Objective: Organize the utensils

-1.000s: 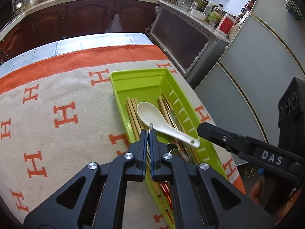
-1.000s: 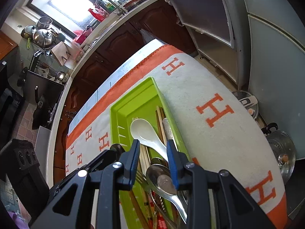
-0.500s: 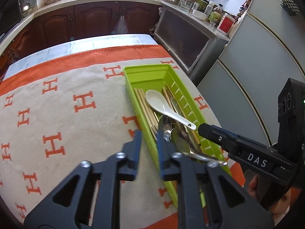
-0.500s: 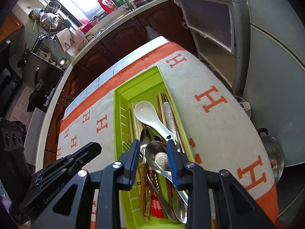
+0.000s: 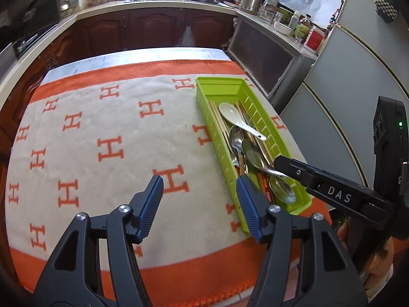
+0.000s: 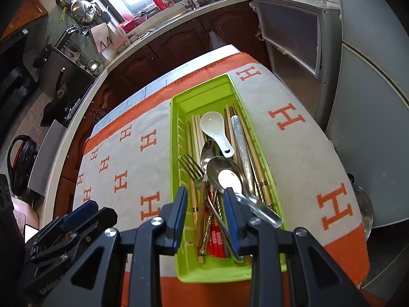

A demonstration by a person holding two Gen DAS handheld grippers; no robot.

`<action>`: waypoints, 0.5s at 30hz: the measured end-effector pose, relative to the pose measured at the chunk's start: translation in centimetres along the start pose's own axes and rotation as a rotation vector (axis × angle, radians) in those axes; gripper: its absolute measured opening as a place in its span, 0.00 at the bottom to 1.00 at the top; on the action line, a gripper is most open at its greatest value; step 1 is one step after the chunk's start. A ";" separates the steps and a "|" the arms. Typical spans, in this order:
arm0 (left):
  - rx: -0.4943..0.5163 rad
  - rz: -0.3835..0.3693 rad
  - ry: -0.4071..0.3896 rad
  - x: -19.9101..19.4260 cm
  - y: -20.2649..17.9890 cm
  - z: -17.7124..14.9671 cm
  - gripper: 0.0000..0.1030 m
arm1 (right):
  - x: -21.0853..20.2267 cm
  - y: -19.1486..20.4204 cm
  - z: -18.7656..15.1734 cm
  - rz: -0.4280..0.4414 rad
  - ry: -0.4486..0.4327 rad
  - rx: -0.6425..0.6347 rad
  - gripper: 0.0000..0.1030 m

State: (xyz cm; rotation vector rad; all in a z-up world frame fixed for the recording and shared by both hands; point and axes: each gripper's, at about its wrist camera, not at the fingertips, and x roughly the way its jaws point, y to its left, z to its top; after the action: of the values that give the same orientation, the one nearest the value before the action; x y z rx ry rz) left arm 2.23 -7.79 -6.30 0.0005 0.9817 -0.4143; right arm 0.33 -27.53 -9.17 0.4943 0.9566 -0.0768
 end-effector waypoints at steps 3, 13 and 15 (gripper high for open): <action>-0.012 0.028 0.002 -1.1 0.4 -1.4 0.56 | -0.5 0.5 -0.9 -0.006 0.007 -0.015 0.28; -0.092 0.212 0.016 -5.4 3.2 -4.2 0.56 | -3.4 3.8 -4.2 0.010 0.003 -0.115 0.28; -0.111 0.241 0.006 -6.5 3.8 -4.5 0.56 | -4.3 5.0 -4.6 0.035 -0.003 -0.140 0.28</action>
State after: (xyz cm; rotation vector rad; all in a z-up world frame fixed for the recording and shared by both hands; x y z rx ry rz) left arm -3.30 -1.23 -4.28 0.0198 0.9960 -0.1390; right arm -4.32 -21.75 -6.13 0.3811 0.9431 0.0209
